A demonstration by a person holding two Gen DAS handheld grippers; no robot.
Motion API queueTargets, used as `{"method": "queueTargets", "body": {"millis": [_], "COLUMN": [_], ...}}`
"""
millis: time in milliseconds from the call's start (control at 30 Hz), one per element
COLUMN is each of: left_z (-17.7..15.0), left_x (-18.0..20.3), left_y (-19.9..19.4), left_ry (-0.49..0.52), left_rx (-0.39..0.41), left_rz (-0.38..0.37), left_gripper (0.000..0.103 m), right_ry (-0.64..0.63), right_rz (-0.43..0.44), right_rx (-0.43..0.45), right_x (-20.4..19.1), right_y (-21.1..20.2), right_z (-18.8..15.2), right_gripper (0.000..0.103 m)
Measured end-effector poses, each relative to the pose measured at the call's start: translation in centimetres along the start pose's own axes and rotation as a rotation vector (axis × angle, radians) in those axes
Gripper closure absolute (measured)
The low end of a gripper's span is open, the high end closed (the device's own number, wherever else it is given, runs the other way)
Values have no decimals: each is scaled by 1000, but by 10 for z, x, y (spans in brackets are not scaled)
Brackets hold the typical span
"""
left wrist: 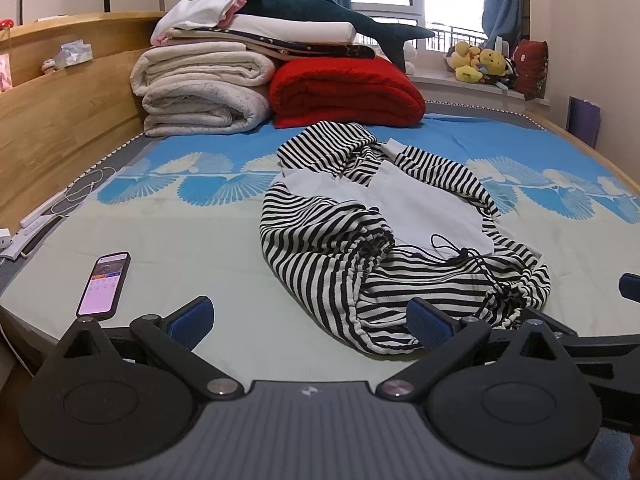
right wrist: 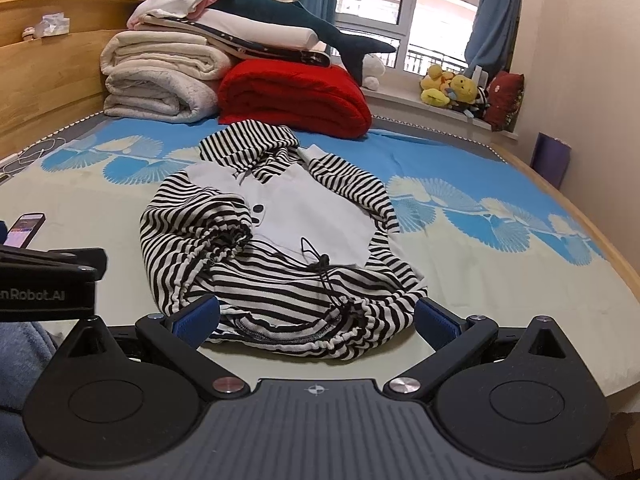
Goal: Fold small clothes
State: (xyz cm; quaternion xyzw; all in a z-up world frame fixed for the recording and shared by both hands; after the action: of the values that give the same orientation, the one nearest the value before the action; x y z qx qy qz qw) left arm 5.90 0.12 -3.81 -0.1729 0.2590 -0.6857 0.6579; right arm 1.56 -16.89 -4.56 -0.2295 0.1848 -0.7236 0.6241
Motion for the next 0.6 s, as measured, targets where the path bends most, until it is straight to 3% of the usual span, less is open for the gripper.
{"method": "queueTargets", "body": {"millis": [600], "left_z": [0], "left_x": [-3], "left_y": [0], "left_ry": [-4], "left_rx": [1], "left_rz": [9], "left_gripper": [1], "right_ry": [11], "right_rz": [-6], "right_rx": [3], "right_x": [3], "right_y": [-1], "right_z": [2], "right_gripper": [1]}}
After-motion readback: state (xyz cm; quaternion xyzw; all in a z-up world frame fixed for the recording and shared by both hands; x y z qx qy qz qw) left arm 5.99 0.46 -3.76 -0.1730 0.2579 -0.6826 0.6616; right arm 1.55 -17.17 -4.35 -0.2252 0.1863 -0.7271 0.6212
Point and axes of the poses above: each gripper's, at about its wrist camera, not at the fingertips, and y roughly the way its jaws point, x to its right, z to its top, the point moved 8 cm from there along y, roughly the way its jaws point, and after that the axes turned 2 degrees about y, right-handed, at the moved point
